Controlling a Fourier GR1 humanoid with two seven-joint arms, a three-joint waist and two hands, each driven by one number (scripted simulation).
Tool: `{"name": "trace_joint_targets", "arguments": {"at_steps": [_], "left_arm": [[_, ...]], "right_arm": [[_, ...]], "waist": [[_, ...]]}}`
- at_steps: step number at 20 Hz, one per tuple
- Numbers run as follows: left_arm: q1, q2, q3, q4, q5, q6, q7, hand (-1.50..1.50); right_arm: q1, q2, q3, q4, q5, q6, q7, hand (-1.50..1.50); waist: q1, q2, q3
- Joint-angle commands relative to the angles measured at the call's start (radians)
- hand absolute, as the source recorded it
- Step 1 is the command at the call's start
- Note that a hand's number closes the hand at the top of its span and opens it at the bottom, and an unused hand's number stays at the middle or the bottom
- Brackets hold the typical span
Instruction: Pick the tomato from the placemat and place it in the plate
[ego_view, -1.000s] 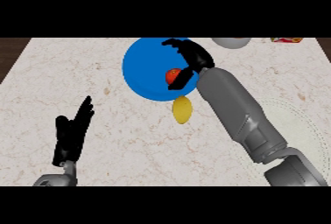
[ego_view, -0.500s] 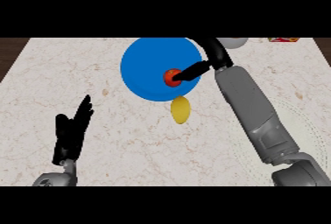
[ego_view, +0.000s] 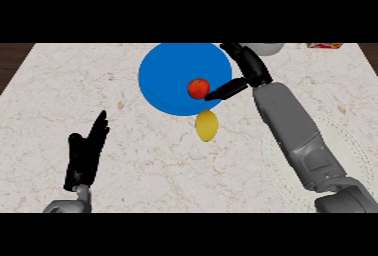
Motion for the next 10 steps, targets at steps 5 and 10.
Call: {"name": "trace_joint_targets", "arguments": {"at_steps": [5,10], "left_arm": [[-0.042,0.013,0.028,0.028,0.016,-0.023,0.024,0.00],[0.047,-0.006,-0.001,-0.012,-0.012,-0.008,-0.030,0.00]], "right_arm": [[-0.039,0.011,-0.007,0.066,0.027,-0.060,-0.030,-1.50],[-0.010,-0.010,0.007,0.091,0.060,-0.118,-0.033,-1.50]], "waist": [[0.004,0.002,0.000],[0.005,0.000,0.000]]}}
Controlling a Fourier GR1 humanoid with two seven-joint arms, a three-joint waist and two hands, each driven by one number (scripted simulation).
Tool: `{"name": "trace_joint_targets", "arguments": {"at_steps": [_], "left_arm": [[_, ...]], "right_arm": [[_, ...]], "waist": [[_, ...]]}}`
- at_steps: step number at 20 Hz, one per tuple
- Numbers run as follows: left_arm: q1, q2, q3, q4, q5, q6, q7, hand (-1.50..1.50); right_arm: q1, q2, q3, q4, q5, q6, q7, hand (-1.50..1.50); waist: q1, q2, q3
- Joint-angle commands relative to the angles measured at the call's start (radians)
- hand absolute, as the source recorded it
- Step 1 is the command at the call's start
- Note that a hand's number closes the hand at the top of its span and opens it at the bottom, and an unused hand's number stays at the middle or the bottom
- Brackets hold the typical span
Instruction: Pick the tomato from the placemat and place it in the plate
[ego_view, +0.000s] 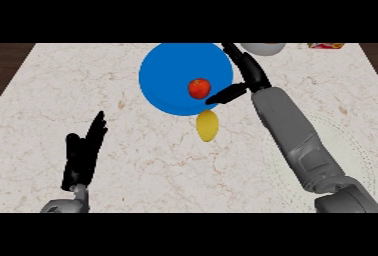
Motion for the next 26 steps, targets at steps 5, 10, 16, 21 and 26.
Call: {"name": "trace_joint_targets", "arguments": {"at_steps": [5,10,16,21,26], "left_arm": [[-0.011,0.029,0.024,-0.040,0.021,-0.033,0.048,0.00],[0.033,-0.027,-0.031,-0.072,-0.025,0.012,0.035,0.00],[0.011,0.013,0.019,-0.046,0.016,-0.038,0.031,0.00],[-0.002,-0.044,-0.025,-0.017,-0.044,0.027,0.012,0.00],[-0.059,-0.033,0.004,0.047,-0.035,0.020,0.004,0.00]], "right_arm": [[0.025,0.013,0.006,0.054,0.038,-0.098,-0.030,-1.50],[0.030,-0.045,-0.004,0.066,0.042,-0.091,-0.036,-1.50],[0.011,-0.032,0.005,0.063,0.059,-0.103,0.019,-1.50],[0.019,-0.113,-0.012,0.085,0.057,-0.070,-0.009,-1.50],[0.069,-0.108,-0.038,0.084,0.043,-0.126,-0.088,-1.50]], "waist": [[0.005,0.003,0.000],[0.005,0.002,0.000],[0.001,0.000,0.000],[0.003,0.002,0.000],[0.001,0.005,0.001]]}}
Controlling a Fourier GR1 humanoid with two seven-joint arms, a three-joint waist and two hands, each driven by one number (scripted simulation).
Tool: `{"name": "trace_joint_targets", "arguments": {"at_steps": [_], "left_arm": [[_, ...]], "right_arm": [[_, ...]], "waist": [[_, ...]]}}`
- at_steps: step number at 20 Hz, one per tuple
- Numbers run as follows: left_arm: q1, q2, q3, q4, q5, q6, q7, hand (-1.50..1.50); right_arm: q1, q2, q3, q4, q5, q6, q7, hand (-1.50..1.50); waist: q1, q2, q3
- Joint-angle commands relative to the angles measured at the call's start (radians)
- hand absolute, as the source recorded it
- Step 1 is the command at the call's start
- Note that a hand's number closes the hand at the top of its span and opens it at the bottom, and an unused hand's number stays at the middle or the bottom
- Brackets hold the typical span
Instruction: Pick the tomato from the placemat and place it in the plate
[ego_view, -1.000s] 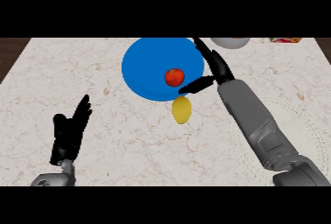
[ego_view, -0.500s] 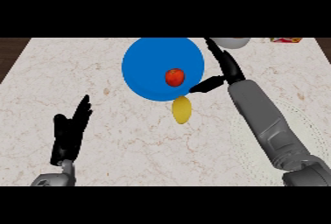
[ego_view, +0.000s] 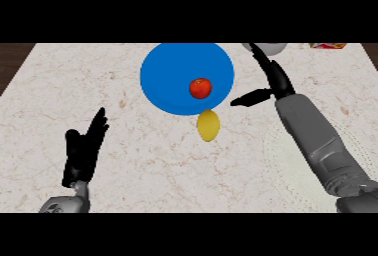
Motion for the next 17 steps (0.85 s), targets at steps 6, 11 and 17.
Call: {"name": "trace_joint_targets", "arguments": {"at_steps": [6,11,17], "left_arm": [[0.024,-0.019,-0.025,-0.038,-0.016,0.006,0.015,0.00],[0.004,-0.023,-0.027,-0.015,-0.027,0.011,0.018,0.00],[-0.013,-0.018,-0.021,-0.029,-0.027,0.010,0.033,0.00]], "right_arm": [[0.023,-0.079,-0.055,0.011,-0.035,0.001,-0.034,-1.50],[0.044,-0.114,-0.057,0.030,-0.024,-0.031,-0.043,-1.50],[0.038,-0.141,-0.055,0.045,-0.009,-0.040,-0.041,-1.50]], "waist": [[0.003,0.000,0.000],[0.004,0.002,0.001],[0.013,0.006,0.001]]}}
